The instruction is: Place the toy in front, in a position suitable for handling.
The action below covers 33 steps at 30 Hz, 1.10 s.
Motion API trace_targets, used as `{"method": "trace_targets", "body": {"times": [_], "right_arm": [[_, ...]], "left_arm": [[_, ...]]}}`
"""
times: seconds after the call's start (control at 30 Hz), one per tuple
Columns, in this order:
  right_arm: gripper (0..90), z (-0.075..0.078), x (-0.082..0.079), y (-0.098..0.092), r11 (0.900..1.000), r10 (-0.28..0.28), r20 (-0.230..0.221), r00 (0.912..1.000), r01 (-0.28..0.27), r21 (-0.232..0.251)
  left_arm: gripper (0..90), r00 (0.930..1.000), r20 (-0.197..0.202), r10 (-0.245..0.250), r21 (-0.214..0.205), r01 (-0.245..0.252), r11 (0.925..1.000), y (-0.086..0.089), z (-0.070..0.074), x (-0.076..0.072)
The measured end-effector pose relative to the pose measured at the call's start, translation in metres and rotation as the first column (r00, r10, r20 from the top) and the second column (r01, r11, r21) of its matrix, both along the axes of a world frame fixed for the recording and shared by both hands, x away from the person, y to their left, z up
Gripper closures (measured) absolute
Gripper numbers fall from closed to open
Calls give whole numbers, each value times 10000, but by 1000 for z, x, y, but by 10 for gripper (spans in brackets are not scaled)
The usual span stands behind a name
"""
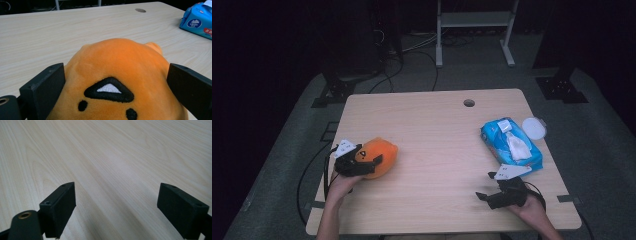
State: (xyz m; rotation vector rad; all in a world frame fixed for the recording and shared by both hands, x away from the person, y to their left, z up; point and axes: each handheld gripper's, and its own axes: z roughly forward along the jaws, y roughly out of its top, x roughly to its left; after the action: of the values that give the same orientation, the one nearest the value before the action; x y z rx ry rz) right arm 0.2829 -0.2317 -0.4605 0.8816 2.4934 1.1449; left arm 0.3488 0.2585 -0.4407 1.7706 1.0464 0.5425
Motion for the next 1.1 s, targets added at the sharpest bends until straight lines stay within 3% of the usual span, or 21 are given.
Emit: {"method": "trace_targets", "body": {"times": [0.37, 0.53, 0.8, 1.1], "right_arm": [[143, 0, -2, 2, 9999, 79, 63, 9999, -78, -141], [144, 1, -3, 2, 9998, 91, 210, 9997, -87, -185], [144, 1, -3, 3, 9994, 148, 274, 9995, -139, -307], [144, 1, -3, 3, 9994, 102, 315, 9995, -92, -333]], "left_arm": [[0, 9988, 56, -495, 734, 489, 9961, -7, -1, -2], [51, 9981, -211, -580, 1037, 599, 9928, -9, 2, -3], [185, 9985, -308, -458, 1180, 491, 9918, -9, 6, -5], [264, 9989, -334, -322, 1006, 354, 9943, -8, 12, -5]]}}
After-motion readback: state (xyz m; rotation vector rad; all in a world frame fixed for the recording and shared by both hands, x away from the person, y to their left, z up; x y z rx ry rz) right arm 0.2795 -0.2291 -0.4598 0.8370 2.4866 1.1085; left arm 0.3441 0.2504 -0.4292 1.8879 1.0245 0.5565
